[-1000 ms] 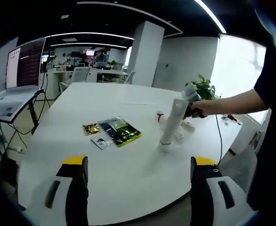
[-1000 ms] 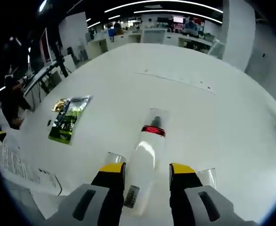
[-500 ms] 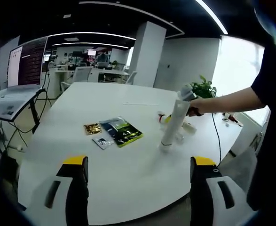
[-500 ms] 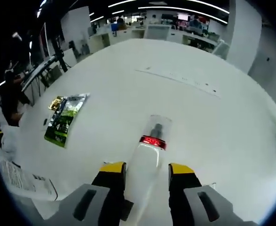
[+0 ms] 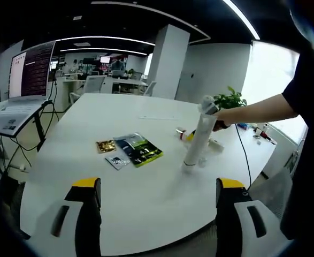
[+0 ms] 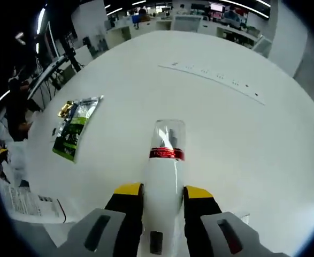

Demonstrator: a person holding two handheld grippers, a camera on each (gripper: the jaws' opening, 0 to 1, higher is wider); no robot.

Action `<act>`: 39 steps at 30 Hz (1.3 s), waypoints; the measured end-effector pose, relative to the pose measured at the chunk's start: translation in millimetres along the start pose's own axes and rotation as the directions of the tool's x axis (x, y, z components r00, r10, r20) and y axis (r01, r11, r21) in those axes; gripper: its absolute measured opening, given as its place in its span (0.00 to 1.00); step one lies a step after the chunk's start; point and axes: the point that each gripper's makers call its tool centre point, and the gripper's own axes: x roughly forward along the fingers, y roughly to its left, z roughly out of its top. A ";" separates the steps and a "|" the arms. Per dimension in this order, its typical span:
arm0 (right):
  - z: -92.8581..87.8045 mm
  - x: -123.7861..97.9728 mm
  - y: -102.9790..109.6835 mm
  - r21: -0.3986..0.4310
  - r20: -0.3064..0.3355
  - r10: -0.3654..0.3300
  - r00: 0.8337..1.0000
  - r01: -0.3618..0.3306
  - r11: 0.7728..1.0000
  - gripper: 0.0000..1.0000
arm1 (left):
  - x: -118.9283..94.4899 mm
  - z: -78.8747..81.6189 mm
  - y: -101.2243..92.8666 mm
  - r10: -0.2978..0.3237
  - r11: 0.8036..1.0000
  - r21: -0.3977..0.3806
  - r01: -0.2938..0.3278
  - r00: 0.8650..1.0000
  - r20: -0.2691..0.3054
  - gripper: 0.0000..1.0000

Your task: Arrange the skincare products in the storage area until every visible bottle or jar stands upright without overlapping.

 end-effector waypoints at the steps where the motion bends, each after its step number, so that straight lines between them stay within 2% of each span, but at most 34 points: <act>1: 2.6 -0.4 -3.8 -0.061 -0.002 -0.017 1.000 0.017 0.998 0.20 | -0.1 0.1 0.2 0.001 1.000 -0.001 -0.001 1.000 0.001 0.81; 4: 7.2 4.4 -5.2 -0.073 -0.023 -0.029 0.999 0.027 0.997 0.20 | -0.3 0.0 0.2 0.001 1.000 -0.001 -0.001 1.000 0.001 0.81; 9: 6.0 10.8 -9.4 -0.147 -0.088 -0.025 0.996 0.012 0.989 0.20 | -0.5 0.2 1.3 0.004 1.000 -0.003 -0.004 1.000 0.001 0.81; 14: -0.2 12.4 -9.8 -0.294 -0.171 -0.069 0.983 0.016 0.956 0.21 | -0.4 -0.1 2.1 0.009 1.000 0.000 -0.009 1.000 -0.002 0.81; 15: 2.8 15.6 -7.4 -0.271 -0.162 -0.055 0.985 0.009 0.962 0.21 | -0.6 0.1 2.5 0.010 1.000 -0.001 -0.010 1.000 -0.001 0.81; 18: 2.1 17.2 -13.3 -0.242 -0.186 -0.037 0.982 -0.010 0.970 0.21 | -1.0 0.4 4.2 0.016 1.000 -0.008 -0.016 1.000 0.003 0.81; 20: -2.9 14.3 -7.4 -0.249 -0.189 -0.024 0.982 -0.024 0.968 0.22 | -0.7 0.5 3.5 0.016 1.000 -0.009 -0.016 1.000 0.003 0.81; 26: -3.4 13.0 -6.9 -0.255 -0.197 -0.023 0.980 -0.028 0.967 0.21 | -0.4 -0.9 4.5 0.019 1.000 -0.007 -0.019 1.000 -0.005 0.80; 30: -2.7 11.7 -9.8 -0.221 -0.174 -0.013 0.985 -0.026 0.975 0.20 | -0.6 -1.3 4.9 0.020 1.000 -0.007 -0.020 1.000 -0.008 0.80; 35: 2.9 12.9 -11.8 -0.146 -0.078 0.007 0.997 -0.019 0.989 0.19 | -1.1 -0.3 5.0 0.018 1.000 -0.011 -0.018 1.000 -0.001 0.80; 37: 8.0 10.0 -13.4 -0.080 -0.014 0.015 1.000 -0.016 0.997 0.19 | -1.0 -0.5 4.9 0.018 1.000 -0.012 -0.018 1.000 -0.002 0.80; 39: 9.9 10.4 -16.9 -0.033 0.010 0.011 1.000 -0.011 0.999 0.18 | -0.8 -0.6 4.9 0.018 1.000 -0.011 -0.018 1.000 -0.003 0.80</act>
